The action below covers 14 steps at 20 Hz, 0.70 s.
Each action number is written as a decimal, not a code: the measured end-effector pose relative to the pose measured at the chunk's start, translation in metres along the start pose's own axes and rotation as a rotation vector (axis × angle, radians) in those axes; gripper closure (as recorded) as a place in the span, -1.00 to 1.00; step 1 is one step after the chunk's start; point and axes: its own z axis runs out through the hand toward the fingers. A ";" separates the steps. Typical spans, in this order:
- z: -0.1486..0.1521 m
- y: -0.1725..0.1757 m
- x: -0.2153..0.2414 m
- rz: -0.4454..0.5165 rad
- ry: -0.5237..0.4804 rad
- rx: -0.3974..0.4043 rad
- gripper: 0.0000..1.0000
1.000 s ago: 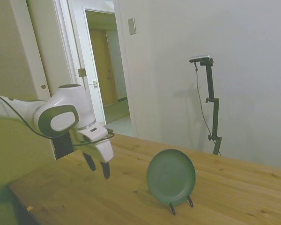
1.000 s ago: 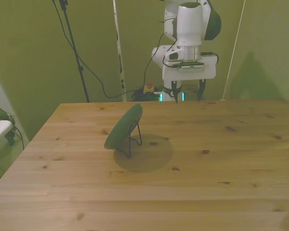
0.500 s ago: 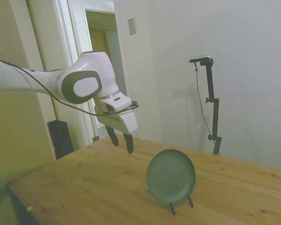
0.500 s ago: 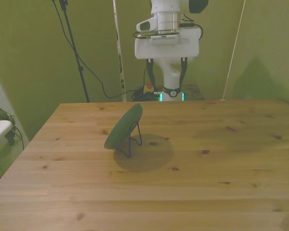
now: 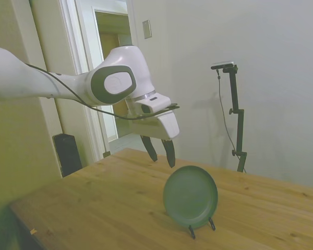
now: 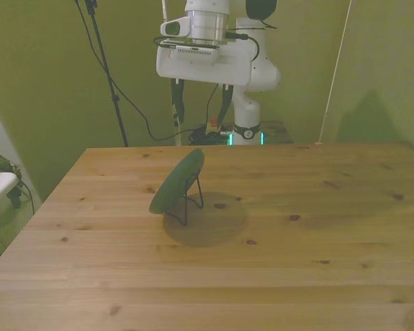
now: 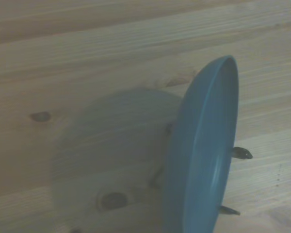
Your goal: Unload the plate
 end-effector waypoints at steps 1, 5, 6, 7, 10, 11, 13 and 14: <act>0.003 -0.001 0.002 0.002 -0.002 -0.004 -1.00; 0.005 -0.005 -0.001 -0.006 -0.018 -0.008 -1.00; 0.006 -0.006 -0.002 -0.002 -0.029 -0.002 -1.00; 0.007 -0.006 -0.003 0.005 -0.041 0.008 -1.00; 0.005 0.002 0.008 0.050 -0.061 0.036 -1.00; 0.002 0.006 0.014 0.068 -0.063 0.042 -1.00; -0.003 0.016 0.030 0.101 -0.057 0.052 -1.00; -0.005 0.019 0.037 0.114 -0.053 0.057 -1.00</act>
